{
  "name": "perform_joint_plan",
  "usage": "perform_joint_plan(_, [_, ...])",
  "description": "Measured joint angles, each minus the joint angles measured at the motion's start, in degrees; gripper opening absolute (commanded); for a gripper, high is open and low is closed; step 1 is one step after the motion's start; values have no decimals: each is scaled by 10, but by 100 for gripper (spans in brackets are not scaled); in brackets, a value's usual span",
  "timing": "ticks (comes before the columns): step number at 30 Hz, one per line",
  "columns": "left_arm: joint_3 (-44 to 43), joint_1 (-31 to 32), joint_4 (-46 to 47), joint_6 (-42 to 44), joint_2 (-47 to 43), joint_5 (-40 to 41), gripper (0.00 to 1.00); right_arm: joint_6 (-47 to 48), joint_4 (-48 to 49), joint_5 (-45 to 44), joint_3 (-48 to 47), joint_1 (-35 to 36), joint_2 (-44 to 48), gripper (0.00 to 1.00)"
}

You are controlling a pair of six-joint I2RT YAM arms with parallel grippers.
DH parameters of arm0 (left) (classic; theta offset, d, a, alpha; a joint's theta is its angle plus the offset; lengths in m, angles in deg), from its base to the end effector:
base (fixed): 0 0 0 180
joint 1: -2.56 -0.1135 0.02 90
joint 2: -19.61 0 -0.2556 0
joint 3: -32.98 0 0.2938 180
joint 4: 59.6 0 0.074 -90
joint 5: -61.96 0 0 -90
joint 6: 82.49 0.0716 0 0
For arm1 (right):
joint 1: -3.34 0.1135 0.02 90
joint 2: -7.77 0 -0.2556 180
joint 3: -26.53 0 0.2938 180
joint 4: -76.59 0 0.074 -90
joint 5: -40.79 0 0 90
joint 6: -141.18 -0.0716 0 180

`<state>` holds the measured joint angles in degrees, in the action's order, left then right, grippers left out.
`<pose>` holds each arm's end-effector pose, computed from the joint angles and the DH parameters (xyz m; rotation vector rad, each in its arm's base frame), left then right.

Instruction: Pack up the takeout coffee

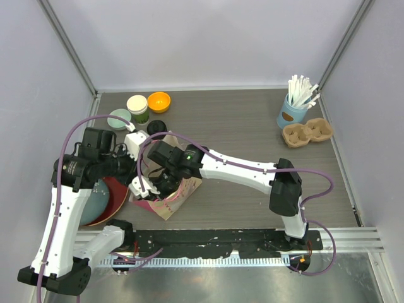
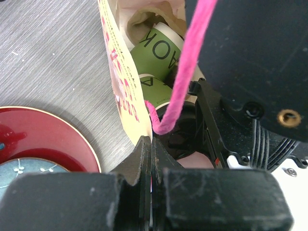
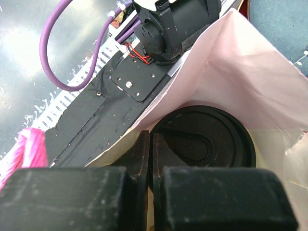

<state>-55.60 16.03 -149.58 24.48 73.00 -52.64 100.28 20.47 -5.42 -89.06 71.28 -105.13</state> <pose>0.1758 -0.0727 0.3743 0.8134 2.3386 -0.5144 0.1373 0.4707 0.2618 -2.2361 0.9916 1.0925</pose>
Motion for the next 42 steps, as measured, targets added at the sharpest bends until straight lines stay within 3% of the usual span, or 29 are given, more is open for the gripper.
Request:
perform_joint_plan(11, [0,0,2,0,0,1,0,-9,6,-4,7,1,7,1])
perform_joint_plan(13, [0,0,2,0,0,1,0,-11,5,-5,7,1,8,10])
perform_joint_plan(14, [0,0,3,0,0,1,0,-13,5,-6,7,1,8,21])
perform_joint_plan(17, [0,0,3,0,0,2,0,-28,5,-8,7,1,9,40])
perform_joint_plan(23, [0,0,12,3,0,10,0,-58,16,-24,7,0,19,56])
perform_joint_plan(42, [0,-1,12,4,0,9,0,-283,189,-152,50,-6,138,65])
